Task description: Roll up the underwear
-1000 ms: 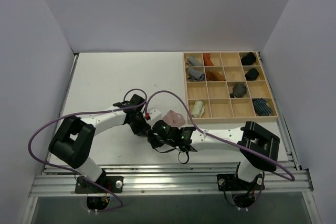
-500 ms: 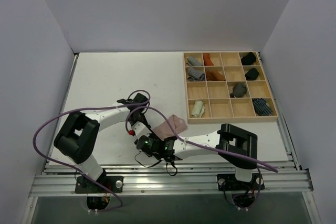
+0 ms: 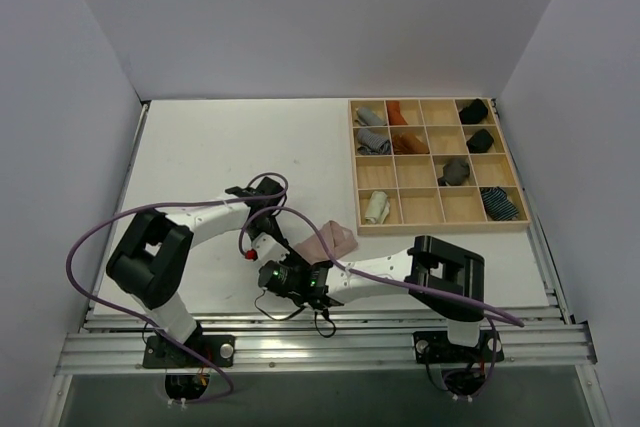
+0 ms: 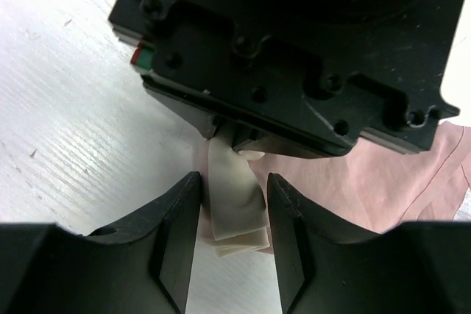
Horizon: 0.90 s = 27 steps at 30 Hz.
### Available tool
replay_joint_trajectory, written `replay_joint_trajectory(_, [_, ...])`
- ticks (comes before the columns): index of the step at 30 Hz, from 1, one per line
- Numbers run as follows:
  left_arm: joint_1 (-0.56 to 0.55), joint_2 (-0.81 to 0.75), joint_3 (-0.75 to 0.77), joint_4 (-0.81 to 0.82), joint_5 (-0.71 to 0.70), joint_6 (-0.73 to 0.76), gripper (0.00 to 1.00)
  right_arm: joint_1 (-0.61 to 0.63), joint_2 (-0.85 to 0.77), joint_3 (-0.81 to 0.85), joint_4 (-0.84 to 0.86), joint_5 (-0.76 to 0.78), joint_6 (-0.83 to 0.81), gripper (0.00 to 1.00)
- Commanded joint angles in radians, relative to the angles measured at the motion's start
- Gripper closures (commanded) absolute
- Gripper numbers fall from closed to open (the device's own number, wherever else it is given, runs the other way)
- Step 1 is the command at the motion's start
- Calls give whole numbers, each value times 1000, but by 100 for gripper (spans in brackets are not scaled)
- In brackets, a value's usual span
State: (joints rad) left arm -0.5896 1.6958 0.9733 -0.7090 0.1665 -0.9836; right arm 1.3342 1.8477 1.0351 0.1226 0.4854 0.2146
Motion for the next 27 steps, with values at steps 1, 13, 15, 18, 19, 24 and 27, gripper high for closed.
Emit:
replay_joint_trajectory(1, [-26, 68, -47, -118, -73, 36, 98, 13, 8, 33, -57, 48, -47, 63])
replay_joint_trajectory(13, [-26, 62, -35, -168, -84, -4, 98, 22, 28, -26, -44, 18, 43, 85])
replay_joint_trajectory(15, [-19, 56, -41, -187, -87, -18, 98, 25, 25, -53, -44, 12, 97, 93])
replay_joint_trajectory(18, [-13, 24, -48, -204, -87, -55, 96, 20, 13, -98, 6, -46, 190, 98])
replay_joint_trajectory(19, [-9, -16, -53, -199, -78, -78, 94, 16, 8, -136, 27, -74, 215, 100])
replay_joint_trajectory(24, [10, -175, -93, -152, -76, -138, 76, -38, -5, -277, 231, -266, 362, 100])
replay_joint_trajectory(27, [28, -234, -97, -152, -88, -129, 67, -72, -4, -348, 322, -332, 402, 100])
